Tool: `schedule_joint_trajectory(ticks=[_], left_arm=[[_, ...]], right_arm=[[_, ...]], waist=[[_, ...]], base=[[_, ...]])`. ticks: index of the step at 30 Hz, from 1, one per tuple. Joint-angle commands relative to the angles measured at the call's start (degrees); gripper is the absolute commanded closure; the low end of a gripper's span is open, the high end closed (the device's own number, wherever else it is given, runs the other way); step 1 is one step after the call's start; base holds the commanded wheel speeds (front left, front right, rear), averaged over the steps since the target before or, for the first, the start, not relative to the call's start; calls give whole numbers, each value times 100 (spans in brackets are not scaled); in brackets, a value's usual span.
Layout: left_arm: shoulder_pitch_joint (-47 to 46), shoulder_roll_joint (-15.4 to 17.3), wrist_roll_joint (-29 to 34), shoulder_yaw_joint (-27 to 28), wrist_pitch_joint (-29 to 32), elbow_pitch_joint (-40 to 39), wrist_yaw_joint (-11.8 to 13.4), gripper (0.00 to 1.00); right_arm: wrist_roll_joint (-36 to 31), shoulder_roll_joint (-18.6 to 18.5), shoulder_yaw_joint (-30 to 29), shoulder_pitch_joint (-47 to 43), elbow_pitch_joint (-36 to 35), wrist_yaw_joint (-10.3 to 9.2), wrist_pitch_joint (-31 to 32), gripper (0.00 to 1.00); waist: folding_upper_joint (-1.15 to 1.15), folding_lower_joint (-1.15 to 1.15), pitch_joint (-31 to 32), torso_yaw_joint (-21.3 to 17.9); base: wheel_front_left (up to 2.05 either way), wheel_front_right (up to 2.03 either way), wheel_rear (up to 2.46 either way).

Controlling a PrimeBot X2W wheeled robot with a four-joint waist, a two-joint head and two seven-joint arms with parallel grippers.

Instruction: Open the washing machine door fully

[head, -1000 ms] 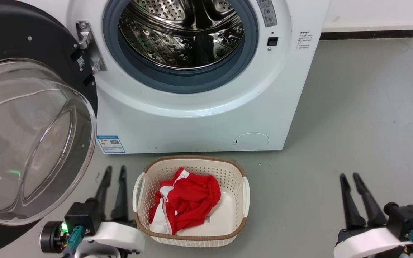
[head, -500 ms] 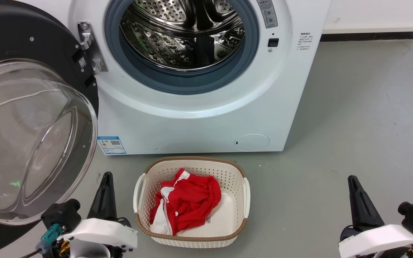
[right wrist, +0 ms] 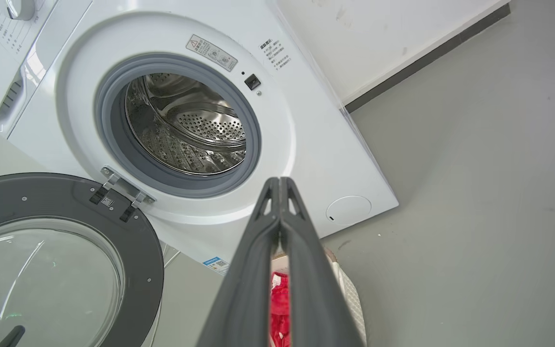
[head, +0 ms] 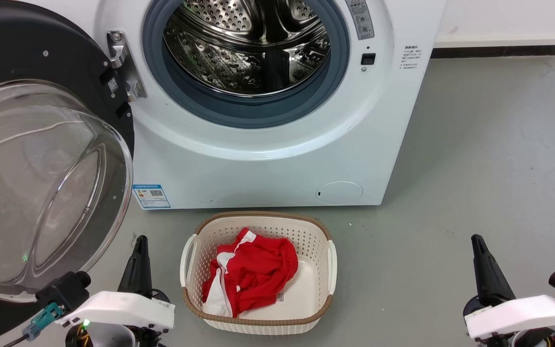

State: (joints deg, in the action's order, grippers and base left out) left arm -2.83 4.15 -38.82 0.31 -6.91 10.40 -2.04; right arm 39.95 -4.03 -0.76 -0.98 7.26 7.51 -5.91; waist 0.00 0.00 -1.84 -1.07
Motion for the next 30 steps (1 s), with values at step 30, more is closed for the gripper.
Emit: schedule_joint_trajectory(ticks=[30], left_arm=[[-263,-51,-2294,286,579,115,-257,100]], right_arm=[[2374,-90,-111,409,239,-1,420,100]], waist=[[0,0,53,35]], base=[[0,0,0]])
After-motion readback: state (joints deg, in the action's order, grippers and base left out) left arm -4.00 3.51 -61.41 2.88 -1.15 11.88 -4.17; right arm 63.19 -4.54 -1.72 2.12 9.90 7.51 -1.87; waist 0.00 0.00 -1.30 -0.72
